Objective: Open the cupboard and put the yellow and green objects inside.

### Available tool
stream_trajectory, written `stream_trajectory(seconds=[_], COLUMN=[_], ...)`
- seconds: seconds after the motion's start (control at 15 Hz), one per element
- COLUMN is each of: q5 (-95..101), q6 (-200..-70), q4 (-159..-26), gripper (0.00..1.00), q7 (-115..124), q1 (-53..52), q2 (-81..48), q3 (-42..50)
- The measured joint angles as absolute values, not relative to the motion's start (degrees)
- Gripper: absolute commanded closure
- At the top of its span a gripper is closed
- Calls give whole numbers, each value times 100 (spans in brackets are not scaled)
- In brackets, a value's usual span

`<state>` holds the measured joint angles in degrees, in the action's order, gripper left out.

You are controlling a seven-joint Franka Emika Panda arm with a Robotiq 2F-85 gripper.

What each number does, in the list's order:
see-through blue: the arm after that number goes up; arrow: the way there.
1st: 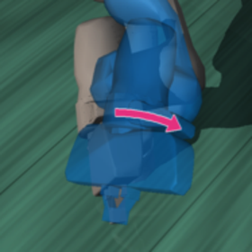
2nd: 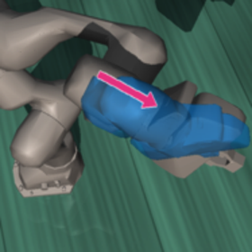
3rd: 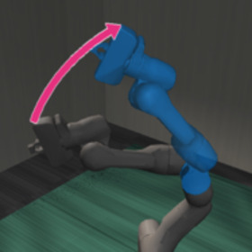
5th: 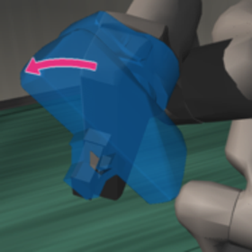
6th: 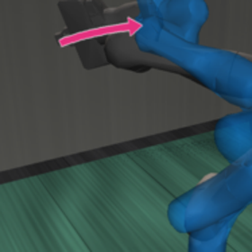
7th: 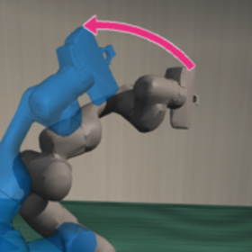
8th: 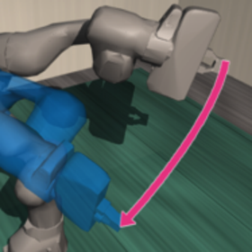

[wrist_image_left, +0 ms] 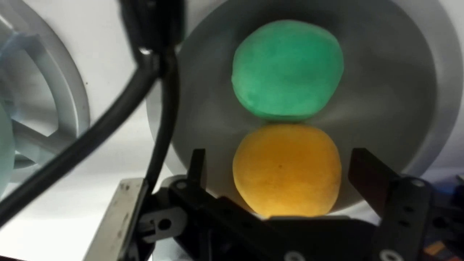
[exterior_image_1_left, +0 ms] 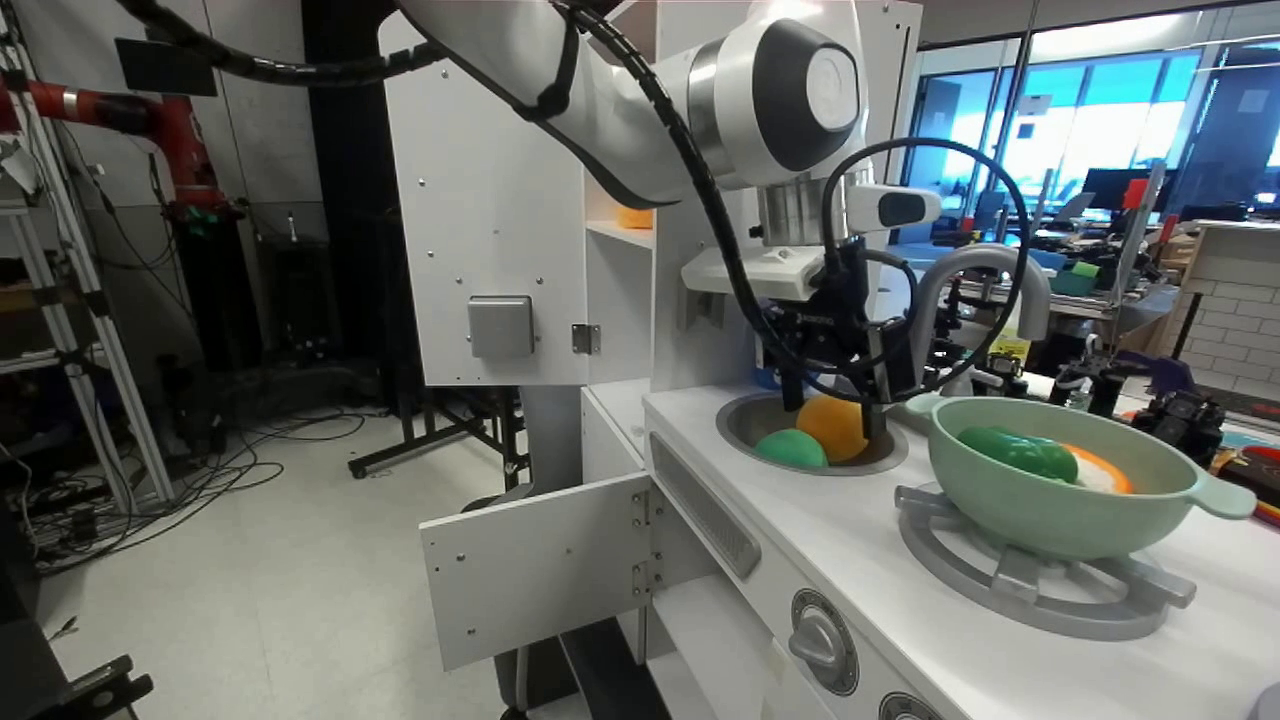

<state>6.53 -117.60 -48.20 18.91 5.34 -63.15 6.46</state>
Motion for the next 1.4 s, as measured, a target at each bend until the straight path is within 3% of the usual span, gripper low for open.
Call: stream_trajectory(seconds=[0.13,0.33,0.8,0.87,1.4], q5=[653,653,654,654,687], q6=[-11694,-11686,-11642,-11621,-11591], q4=[-4726,-4655,-4540,-4531,-4643], gripper=[29,54,99,95,95], q7=[1891,1903,1970,1970,2013], q1=[537,540,540,540,521], q2=[-6372,-6399,-6449,-6449,-6055], q3=[648,648,648,648,691])
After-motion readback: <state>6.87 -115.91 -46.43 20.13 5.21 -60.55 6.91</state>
